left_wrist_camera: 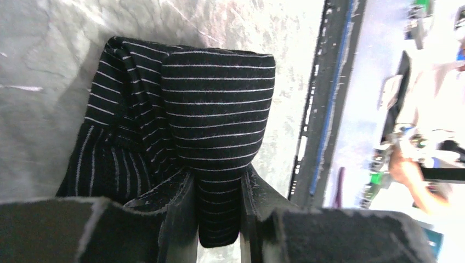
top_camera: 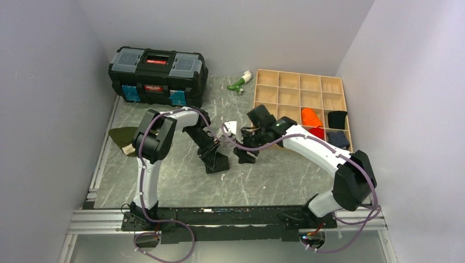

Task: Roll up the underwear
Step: Roll the underwear to the center of the board.

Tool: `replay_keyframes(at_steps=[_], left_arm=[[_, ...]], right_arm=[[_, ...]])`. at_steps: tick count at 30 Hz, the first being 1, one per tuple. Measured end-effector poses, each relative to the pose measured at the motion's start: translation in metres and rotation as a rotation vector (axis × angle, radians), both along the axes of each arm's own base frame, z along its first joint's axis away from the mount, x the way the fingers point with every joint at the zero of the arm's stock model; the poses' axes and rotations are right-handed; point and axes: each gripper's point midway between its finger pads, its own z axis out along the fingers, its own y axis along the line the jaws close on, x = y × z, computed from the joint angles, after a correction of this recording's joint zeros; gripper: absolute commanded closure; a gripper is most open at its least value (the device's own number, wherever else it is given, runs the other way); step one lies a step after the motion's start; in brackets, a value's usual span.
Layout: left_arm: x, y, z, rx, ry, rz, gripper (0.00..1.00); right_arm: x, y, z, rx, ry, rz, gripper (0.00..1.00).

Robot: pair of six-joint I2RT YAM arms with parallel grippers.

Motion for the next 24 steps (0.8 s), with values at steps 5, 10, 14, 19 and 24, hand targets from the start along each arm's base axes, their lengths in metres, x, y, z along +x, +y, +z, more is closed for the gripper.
replay_keyframes(at_steps=[5, 10, 14, 19, 24], left_arm=[[-0.01, 0.005, 0.0, 0.022, 0.145, 0.04, 1.0], [-0.017, 0.009, 0.0, 0.055, 0.211, 0.058, 1.0], [-0.018, 0.009, 0.0, 0.067, 0.222, 0.068, 1.0], [-0.023, 0.01, -0.001, 0.084, 0.247, 0.082, 1.0], [-0.024, 0.011, -0.001, 0.093, 0.259, 0.09, 1.0]], right_arm=[[-0.016, 0.018, -0.012, -0.056, -0.075, 0.077, 0.32], [-0.023, 0.041, -0.025, -0.093, -0.162, 0.152, 0.31], [-0.029, 0.057, -0.036, -0.114, -0.21, 0.206, 0.3], [-0.037, 0.072, -0.052, -0.141, -0.241, 0.259, 0.29], [-0.041, 0.081, -0.069, -0.173, -0.259, 0.288, 0.28]])
